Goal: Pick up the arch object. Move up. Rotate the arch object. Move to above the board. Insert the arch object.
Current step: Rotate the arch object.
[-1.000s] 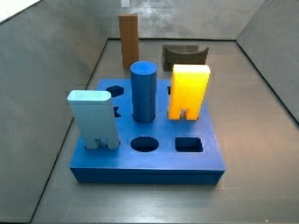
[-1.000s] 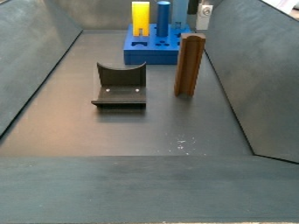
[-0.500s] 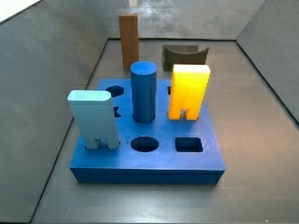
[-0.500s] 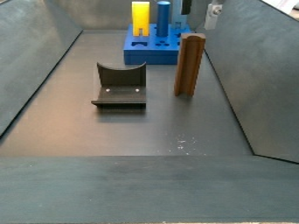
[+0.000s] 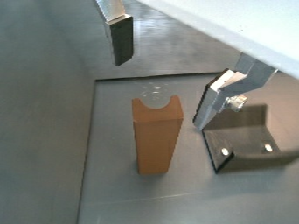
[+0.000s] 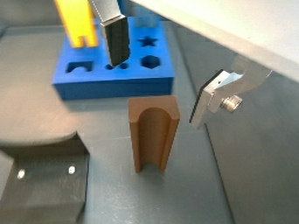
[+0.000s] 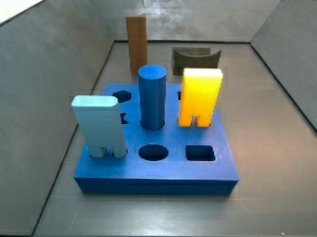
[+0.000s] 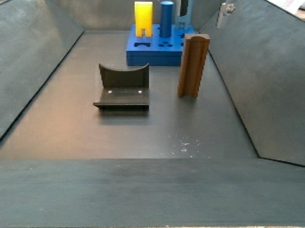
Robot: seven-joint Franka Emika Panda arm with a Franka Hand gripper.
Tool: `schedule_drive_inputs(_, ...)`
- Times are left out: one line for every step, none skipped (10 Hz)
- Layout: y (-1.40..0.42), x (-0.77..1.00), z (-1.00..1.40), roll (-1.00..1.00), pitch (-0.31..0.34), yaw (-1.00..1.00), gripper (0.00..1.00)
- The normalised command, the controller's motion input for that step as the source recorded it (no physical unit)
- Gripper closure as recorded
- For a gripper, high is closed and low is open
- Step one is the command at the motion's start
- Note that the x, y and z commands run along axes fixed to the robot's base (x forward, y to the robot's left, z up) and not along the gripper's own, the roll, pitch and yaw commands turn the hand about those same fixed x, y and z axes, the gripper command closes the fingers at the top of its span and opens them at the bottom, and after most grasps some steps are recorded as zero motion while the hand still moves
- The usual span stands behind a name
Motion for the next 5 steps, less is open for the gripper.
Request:
schedule_drive_inputs(0.0, 0.03, -0.02, -0.01, 0.02, 1.0, 0.0)
schedule_drive_inputs(0.0, 0.03, -0.02, -0.01, 0.021, 1.0, 0.0)
schedule_drive_inputs(0.0, 0.03, -0.02, -0.01, 0.023, 1.0, 0.0)
schedule_drive_inputs(0.0, 0.03, -0.02, -0.01, 0.025, 1.0, 0.0)
schedule_drive_inputs(0.0, 0.03, -0.02, -0.01, 0.029, 1.0, 0.0)
